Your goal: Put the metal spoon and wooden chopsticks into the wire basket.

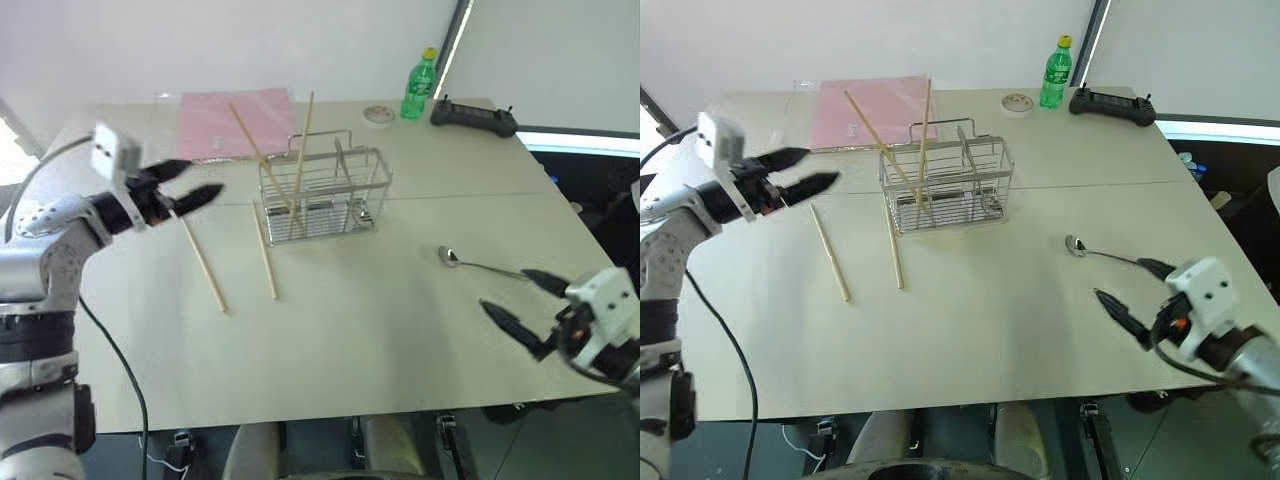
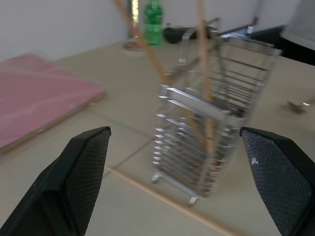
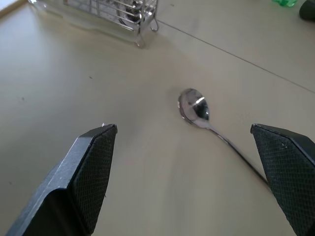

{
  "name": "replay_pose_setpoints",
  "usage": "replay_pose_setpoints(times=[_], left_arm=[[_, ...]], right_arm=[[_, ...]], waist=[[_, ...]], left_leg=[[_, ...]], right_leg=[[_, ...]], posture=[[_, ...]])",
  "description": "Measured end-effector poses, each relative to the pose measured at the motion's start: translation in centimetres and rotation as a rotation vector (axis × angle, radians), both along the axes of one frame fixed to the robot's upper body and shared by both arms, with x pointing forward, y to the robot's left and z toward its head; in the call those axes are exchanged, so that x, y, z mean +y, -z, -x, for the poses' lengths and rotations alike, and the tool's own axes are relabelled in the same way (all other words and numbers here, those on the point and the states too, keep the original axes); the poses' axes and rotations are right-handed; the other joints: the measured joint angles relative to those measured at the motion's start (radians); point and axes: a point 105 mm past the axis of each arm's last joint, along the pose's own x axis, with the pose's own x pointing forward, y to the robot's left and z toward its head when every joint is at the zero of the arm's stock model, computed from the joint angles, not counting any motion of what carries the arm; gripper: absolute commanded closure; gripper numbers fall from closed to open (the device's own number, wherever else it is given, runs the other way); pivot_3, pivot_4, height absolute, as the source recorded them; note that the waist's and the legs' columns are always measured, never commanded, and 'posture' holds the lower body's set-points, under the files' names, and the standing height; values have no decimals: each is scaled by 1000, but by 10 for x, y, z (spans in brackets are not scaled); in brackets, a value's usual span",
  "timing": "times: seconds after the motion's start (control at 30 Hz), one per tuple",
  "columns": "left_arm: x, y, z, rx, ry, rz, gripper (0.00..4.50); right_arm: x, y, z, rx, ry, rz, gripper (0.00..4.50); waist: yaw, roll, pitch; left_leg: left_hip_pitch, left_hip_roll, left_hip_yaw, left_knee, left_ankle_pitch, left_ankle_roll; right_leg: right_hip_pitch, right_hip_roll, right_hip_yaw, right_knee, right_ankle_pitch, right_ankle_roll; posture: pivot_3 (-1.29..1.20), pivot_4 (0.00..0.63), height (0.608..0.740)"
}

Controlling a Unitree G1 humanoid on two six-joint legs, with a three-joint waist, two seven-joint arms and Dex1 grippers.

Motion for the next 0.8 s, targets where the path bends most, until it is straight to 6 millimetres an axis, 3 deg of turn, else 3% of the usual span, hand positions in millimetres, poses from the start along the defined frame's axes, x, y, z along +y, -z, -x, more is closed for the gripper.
replay_pose_setpoints(times=[0.27, 0.4, 0.63, 0.8], left_arm=[[-55, 15, 65, 139, 441, -112, 66], [-73, 21, 68, 153, 495, -91, 66], [-83, 17, 69, 138, 508, -69, 66], [-84, 13, 69, 117, 488, -69, 66]], right_arm=[[-29, -13, -30, 101, -70, 161, 0], [-35, -9, -50, 137, -107, 182, 0], [-28, -1, -93, 192, -196, 229, 0], [-19, 36, -112, 299, -239, 218, 0]], waist=[[2, 5, 2], [1, 5, 3], [-20, 6, 3], [-22, 6, 3]], left_leg=[[0, -1, 1, 2, 0, 0], [-2, -1, 1, 4, 0, 0], [0, -1, -1, 2, 0, 1], [-1, -1, -2, 1, 0, 1]], right_leg=[[1, 2, 5, -1, 0, 0], [1, 3, 6, -1, 0, 0], [1, 8, 10, 1, 0, 0], [0, 9, 10, 0, 0, 1]], posture=[[0, 150, 721], [0, 150, 721], [0, 150, 721], [0, 150, 721]])
